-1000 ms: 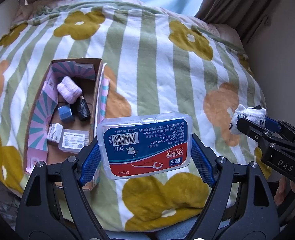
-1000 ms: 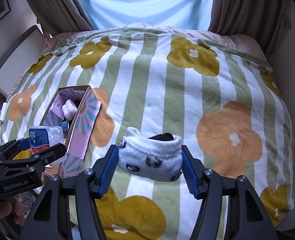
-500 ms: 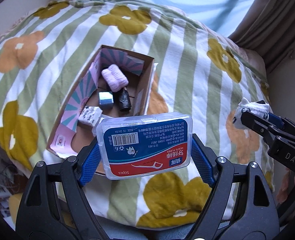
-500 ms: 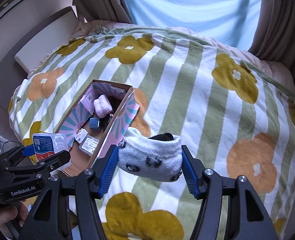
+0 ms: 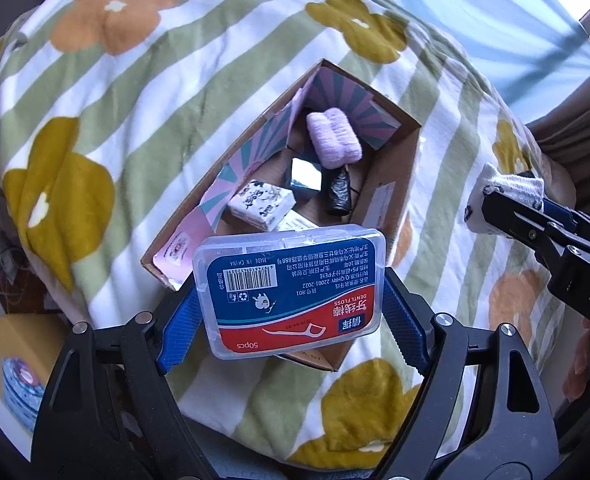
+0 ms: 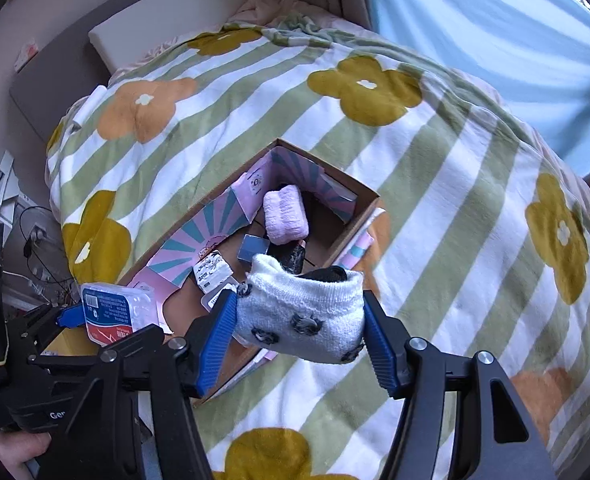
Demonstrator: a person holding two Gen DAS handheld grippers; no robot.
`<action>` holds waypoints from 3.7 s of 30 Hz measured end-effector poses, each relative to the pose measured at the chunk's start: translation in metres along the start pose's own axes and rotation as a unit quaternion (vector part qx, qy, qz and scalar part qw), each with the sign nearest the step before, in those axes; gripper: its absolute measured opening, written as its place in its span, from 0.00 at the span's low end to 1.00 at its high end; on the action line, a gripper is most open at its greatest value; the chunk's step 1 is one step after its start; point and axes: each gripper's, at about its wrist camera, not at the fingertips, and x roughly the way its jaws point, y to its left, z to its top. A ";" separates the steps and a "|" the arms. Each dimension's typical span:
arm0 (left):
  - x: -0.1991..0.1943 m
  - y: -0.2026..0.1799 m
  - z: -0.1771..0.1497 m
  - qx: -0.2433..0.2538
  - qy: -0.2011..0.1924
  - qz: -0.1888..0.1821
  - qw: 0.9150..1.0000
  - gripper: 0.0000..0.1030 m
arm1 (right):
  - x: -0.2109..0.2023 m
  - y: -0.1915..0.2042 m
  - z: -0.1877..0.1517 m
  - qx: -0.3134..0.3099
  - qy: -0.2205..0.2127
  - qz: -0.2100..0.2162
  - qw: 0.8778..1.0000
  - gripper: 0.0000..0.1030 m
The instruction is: Organize objects
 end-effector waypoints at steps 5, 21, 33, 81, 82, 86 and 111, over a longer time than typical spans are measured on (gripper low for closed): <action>0.032 0.010 0.009 -0.019 0.024 0.015 0.999 0.78 | 0.043 0.009 0.023 -0.043 0.020 0.016 0.999 0.55; 0.095 0.007 0.006 0.005 0.081 0.056 0.995 0.78 | 0.137 0.013 0.039 -0.100 0.095 0.035 0.990 0.55; 0.089 0.000 -0.002 0.025 0.067 0.063 0.995 1.00 | 0.143 0.018 0.041 -0.105 0.109 0.049 0.987 0.72; -0.072 -0.098 -0.004 0.218 -0.044 -0.039 0.974 1.00 | -0.103 -0.066 -0.074 0.208 -0.009 -0.098 0.973 0.98; -0.074 -0.102 -0.004 0.224 -0.046 -0.044 0.973 1.00 | -0.107 -0.069 -0.082 0.221 -0.010 -0.106 0.969 0.98; -0.080 -0.119 -0.005 0.255 -0.056 -0.054 0.964 1.00 | -0.121 -0.081 -0.114 0.274 -0.016 -0.130 0.953 0.98; -0.090 -0.152 -0.032 0.319 -0.069 -0.079 0.942 1.00 | -0.150 -0.092 -0.165 0.353 -0.043 -0.171 0.919 0.98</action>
